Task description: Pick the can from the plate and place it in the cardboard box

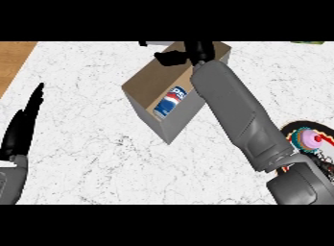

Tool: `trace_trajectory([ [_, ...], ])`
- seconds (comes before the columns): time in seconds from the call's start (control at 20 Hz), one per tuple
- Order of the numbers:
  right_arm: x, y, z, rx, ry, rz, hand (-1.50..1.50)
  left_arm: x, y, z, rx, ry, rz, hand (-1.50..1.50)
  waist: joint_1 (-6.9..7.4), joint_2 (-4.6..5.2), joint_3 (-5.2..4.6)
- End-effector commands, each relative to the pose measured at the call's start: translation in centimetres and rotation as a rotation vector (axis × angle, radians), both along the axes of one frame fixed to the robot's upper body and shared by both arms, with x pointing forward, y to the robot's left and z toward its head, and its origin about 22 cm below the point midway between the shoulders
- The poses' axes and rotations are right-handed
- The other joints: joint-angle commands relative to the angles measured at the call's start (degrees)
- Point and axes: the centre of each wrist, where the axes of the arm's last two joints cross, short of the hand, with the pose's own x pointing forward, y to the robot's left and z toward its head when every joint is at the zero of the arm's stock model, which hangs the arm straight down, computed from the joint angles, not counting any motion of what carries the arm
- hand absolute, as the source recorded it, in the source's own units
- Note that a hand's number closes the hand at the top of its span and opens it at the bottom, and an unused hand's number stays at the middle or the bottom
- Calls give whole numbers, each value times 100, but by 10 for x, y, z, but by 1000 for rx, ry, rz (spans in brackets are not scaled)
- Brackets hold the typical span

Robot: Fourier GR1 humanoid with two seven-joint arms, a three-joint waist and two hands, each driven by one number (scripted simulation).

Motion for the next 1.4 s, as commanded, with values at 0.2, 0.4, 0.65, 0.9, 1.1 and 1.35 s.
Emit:
trace_trajectory([
  [0.2, 9, -35, 1, 254, -105, -56, -150, -7, 15, 2, -1, -1, 39, 0, -223, -30, 4],
  [0.4, 14, -71, 5, 339, -74, -3, -150, -25, 21, -7, 8, 9, 69, 0, -399, -122, 3],
  [0.65, 21, -137, 18, 340, -73, -104, -150, -25, 13, -11, 13, 22, 68, 0, -432, -128, 2],
  [0.9, 7, -211, -2, 335, -87, -126, -150, -27, 26, -1, -3, 22, 77, 0, -467, -140, 4],
  [1.1, -6, -239, -15, 295, -57, -112, -150, -19, 18, -9, -20, 18, 86, 0, -517, -148, 0],
  [1.35, -25, -298, -12, 229, -2, -43, -150, -17, 36, 4, 4, 40, 77, 0, -514, -140, 1],
])
